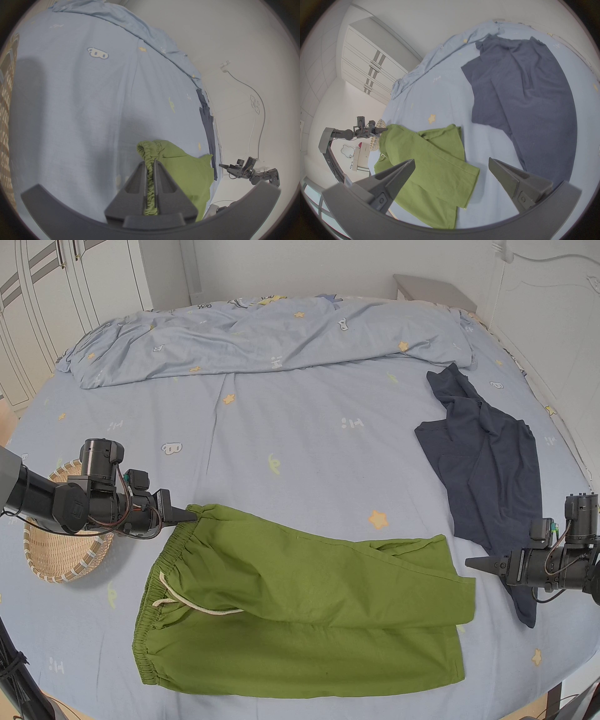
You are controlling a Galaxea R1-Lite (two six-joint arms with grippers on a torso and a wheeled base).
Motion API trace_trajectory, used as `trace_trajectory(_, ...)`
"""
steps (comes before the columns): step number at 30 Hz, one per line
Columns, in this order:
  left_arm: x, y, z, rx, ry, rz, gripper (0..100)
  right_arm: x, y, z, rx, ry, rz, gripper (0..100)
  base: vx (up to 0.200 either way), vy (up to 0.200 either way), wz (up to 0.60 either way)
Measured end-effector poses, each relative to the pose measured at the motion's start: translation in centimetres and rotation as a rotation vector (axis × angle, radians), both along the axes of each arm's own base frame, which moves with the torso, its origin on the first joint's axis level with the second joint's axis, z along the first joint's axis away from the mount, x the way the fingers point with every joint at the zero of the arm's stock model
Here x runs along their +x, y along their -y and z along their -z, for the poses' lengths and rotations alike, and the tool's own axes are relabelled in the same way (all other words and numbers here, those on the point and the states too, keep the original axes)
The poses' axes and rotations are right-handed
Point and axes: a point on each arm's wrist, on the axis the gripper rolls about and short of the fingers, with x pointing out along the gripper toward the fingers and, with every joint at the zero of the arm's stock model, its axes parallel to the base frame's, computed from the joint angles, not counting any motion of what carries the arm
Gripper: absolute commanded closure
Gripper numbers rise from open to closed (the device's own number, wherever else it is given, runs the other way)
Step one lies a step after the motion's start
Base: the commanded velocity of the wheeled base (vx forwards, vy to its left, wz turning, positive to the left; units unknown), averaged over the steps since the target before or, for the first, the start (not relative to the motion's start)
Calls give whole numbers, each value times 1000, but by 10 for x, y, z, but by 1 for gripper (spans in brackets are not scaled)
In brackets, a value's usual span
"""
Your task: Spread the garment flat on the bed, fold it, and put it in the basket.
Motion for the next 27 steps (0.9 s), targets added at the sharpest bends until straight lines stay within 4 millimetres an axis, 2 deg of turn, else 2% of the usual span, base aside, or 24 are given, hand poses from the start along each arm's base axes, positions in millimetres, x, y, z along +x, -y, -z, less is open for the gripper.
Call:
trace_trajectory(16, -4, 2, -6, 0, 15, 6, 100, 15, -13, 47, -11, -133, -63, 0, 0, 0, 0)
trace_trajectory(26, -4, 2, -6, 0, 16, 5, 100, 20, -12, 53, 5, -106, -61, 0, 0, 0, 0)
trace_trajectory(27, -4, 2, -6, 0, 17, 5, 100, 20, -11, 54, 5, -107, -57, 100, 0, 0, 0)
